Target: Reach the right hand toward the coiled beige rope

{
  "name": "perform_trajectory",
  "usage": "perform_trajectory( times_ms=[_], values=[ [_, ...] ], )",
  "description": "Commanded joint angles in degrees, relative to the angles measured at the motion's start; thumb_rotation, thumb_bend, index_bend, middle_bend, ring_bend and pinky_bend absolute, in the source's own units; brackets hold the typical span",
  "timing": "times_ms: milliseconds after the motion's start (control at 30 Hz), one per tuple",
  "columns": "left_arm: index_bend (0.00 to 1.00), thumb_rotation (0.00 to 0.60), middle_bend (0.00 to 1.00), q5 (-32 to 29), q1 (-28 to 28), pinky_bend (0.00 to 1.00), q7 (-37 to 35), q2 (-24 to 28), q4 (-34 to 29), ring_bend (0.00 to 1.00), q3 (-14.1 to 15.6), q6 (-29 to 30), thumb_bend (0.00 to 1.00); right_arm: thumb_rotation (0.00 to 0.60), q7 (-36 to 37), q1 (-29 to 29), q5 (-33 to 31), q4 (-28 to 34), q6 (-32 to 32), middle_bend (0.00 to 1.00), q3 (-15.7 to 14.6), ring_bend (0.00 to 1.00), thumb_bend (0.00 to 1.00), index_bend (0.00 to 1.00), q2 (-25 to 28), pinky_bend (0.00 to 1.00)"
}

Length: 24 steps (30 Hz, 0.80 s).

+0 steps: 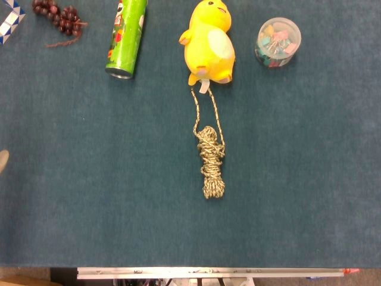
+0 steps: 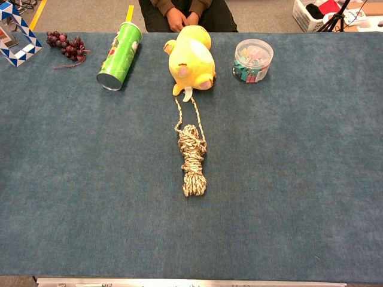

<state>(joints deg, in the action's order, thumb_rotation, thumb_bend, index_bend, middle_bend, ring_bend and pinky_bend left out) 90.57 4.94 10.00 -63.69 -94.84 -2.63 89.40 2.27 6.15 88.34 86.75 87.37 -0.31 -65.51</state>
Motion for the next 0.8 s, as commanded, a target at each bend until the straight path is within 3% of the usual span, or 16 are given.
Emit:
perform_trajectory(
  times_ms=[33, 467, 800],
  values=[
    [0.00, 0.600, 0.00, 0.0, 0.0, 0.00, 0.1, 0.0, 0.0, 0.00, 0.0, 0.0, 0.23, 0.600, 0.3, -0.1, 0.1, -0.2, -0.1, 0.25, 0.1, 0.22, 0.82, 0.07, -0.1, 0.44],
    [0.00, 0.600, 0.00, 1.0, 0.0, 0.00, 0.8, 0.1, -1.0, 0.00, 0.3, 0.4, 0.23, 0.600, 4.2, 0.0, 2.7, -1.1, -0.7, 0.25, 0.0, 0.22, 0.82, 0.07, -0.6, 0.44],
    [0.00, 0.600, 0.00, 1.1, -0.3, 0.00, 0.9, 0.2, -1.2, 0.00, 0.5, 0.7, 0.23, 0.600, 14.0, 5.6, 9.5, -0.9, -5.3, 0.25, -1.0, 0.22, 0.82, 0.07, -4.0, 0.44]
  ],
)
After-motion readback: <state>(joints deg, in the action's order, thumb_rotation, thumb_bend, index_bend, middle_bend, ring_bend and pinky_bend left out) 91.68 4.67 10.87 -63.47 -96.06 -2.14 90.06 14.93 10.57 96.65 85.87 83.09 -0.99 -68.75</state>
